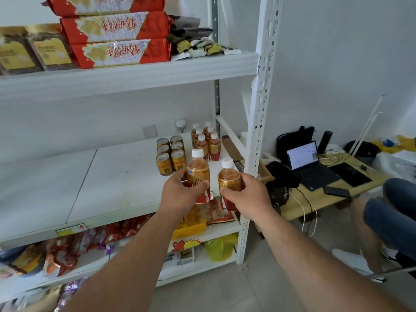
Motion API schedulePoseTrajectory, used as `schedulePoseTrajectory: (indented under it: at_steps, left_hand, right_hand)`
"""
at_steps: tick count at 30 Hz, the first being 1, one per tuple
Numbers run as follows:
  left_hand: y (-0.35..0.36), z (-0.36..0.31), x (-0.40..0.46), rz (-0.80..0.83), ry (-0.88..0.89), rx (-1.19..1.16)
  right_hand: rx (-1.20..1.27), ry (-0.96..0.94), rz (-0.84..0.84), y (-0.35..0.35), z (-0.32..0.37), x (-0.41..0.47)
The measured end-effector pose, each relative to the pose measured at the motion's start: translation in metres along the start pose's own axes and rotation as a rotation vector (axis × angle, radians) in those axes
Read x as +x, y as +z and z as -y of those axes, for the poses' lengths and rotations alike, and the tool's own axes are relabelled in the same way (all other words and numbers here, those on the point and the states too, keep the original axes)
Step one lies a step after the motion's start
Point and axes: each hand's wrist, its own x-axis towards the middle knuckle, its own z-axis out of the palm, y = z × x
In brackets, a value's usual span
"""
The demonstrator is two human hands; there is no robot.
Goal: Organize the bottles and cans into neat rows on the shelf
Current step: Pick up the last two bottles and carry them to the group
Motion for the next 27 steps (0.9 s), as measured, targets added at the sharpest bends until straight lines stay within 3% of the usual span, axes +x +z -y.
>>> schedulePoseTrajectory:
  at_steps: [19,27]
  left_hand:
    - [0.049,0.036,0.147,0.054,-0.023,-0.026]
    - [0.082,0.060,0.188,0.002,-0.055,0.007]
  right_hand:
    - [-0.086,0.057,-0.031,0.030,-0.014,0.155]
    - [-0.041,0.063,0.043,0.045,-0.044,0.216]
